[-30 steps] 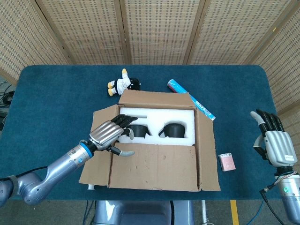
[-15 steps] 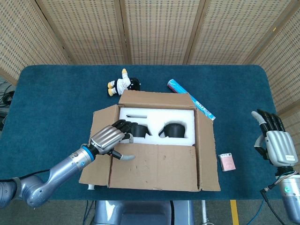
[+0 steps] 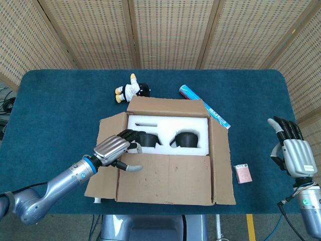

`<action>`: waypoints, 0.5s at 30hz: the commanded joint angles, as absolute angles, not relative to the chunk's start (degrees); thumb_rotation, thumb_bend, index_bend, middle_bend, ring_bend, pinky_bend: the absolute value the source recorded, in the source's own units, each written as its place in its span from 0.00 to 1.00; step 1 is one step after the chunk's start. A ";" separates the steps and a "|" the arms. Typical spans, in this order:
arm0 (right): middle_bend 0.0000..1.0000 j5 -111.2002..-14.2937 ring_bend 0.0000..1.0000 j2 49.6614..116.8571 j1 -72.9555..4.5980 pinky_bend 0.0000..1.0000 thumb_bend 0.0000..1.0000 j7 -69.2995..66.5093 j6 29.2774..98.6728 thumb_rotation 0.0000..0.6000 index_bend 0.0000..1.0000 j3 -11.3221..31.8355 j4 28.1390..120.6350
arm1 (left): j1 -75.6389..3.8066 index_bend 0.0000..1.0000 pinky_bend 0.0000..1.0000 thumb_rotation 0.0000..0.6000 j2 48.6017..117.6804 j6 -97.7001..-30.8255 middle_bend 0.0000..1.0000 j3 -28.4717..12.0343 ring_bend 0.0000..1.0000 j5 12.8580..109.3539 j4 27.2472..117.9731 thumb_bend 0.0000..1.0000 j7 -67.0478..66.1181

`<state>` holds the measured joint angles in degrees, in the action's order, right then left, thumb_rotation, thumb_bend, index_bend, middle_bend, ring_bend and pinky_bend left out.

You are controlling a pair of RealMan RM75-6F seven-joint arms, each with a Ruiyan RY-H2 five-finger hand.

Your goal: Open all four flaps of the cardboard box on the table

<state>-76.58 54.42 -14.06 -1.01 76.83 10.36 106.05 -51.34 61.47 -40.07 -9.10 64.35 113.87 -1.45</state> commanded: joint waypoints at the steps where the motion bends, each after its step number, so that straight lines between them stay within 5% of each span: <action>1: 0.06 -76.47 0.00 54.51 -14.25 0.00 1.00 -0.77 76.60 1.00 0.09 10.43 106.10 | -50.05 0.39 0.00 0.18 58.42 -37.26 0.00 -10.88 0.00 66.69 115.84 0.09 6.65; 15: 0.06 -75.61 0.00 54.85 -15.01 0.00 1.00 1.25 76.06 1.00 0.09 10.86 106.95 | -45.73 0.39 0.00 0.17 50.25 -32.98 0.00 -15.65 0.00 84.69 120.07 0.11 43.85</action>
<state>-75.63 54.85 -14.99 1.22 76.07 10.84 106.92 -47.11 53.09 -34.32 -14.26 78.32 118.72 34.00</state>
